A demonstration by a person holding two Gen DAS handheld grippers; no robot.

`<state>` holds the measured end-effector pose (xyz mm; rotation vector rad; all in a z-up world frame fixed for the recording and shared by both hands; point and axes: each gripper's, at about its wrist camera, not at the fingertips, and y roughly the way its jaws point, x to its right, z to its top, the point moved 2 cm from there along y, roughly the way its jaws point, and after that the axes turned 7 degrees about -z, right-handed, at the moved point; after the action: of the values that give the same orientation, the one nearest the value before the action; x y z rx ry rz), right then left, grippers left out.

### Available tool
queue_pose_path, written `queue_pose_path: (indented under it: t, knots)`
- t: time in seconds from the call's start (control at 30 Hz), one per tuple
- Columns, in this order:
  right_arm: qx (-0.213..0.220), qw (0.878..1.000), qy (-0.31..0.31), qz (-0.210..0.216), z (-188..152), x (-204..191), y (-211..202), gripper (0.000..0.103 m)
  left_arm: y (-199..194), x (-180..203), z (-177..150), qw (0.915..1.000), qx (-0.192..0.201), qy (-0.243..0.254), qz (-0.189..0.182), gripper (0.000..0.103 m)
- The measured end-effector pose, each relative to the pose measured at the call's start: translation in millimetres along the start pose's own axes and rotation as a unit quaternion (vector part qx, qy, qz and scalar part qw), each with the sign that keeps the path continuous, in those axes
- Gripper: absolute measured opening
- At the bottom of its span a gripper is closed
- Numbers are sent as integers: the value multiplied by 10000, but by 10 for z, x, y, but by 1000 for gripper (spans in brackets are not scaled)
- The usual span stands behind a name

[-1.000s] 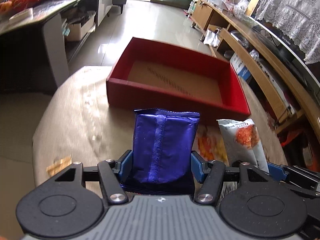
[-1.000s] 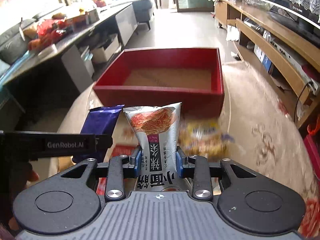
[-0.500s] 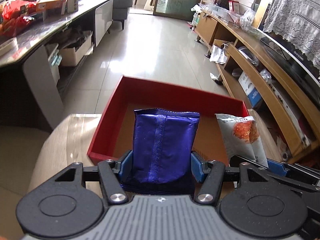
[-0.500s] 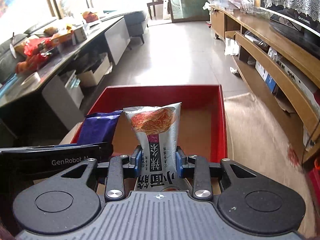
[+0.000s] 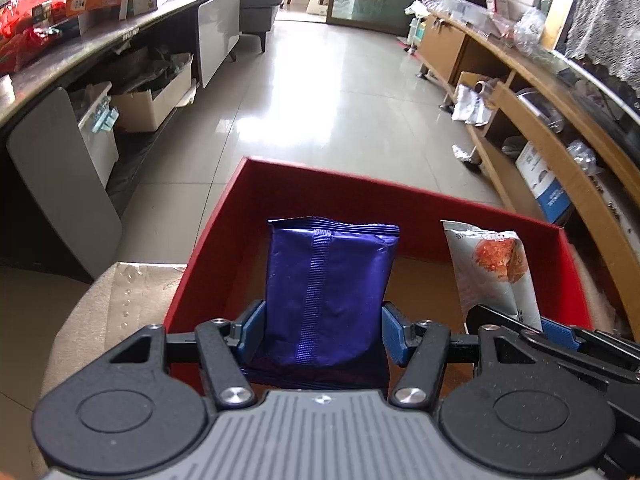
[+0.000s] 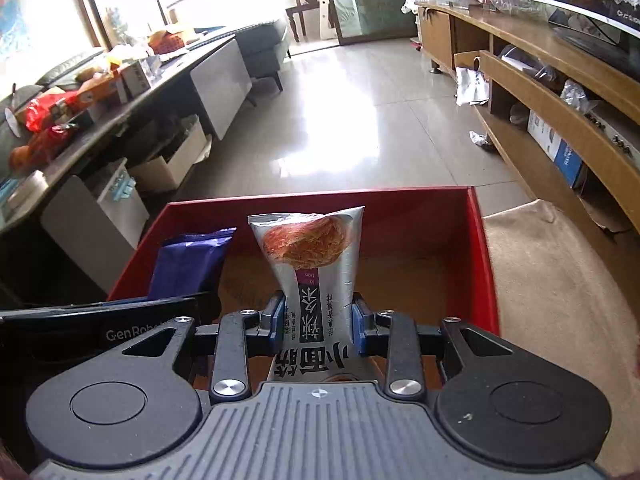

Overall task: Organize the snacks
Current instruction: 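Lower both snacks into the red box and open both grippers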

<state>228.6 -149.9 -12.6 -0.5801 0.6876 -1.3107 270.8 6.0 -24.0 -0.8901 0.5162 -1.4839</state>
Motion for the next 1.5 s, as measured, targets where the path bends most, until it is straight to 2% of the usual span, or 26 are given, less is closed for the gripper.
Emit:
queue_pose_path:
  t: [0.2,0.47,0.73,0.87,1.0,1.17,1.27,1.5]
  knots:
    - [-171,9998,-106,-42,-53,-40,208,40,188,-42,-82,9995,-199,103,208,55]
    - [-396,9985,-305,-233,-132,-71,265,41,199,-16,-221,9980,-397,312,384,55]
    - [-513,9958,-598,-463,-207,-124,193,44,114,12,-315,9967,-626,371,364,55]
    - [-564,9950,-621,-545,-236,-119,159,49,72,12,-352,9964,-689,383,326,56]
    - [-492,9949,-626,-623,-217,-110,75,50,-25,22,-336,9974,-607,294,254,56]
    - [-275,9953,-579,-725,-181,-75,-80,62,-209,42,-318,9988,-361,279,194,59]
    - [-201,9947,-627,-786,-189,-73,-154,65,-310,39,-335,9992,-258,264,166,62]
    - [-6,9936,-739,-849,-184,-68,-304,68,-481,61,-329,9997,-111,199,71,64]
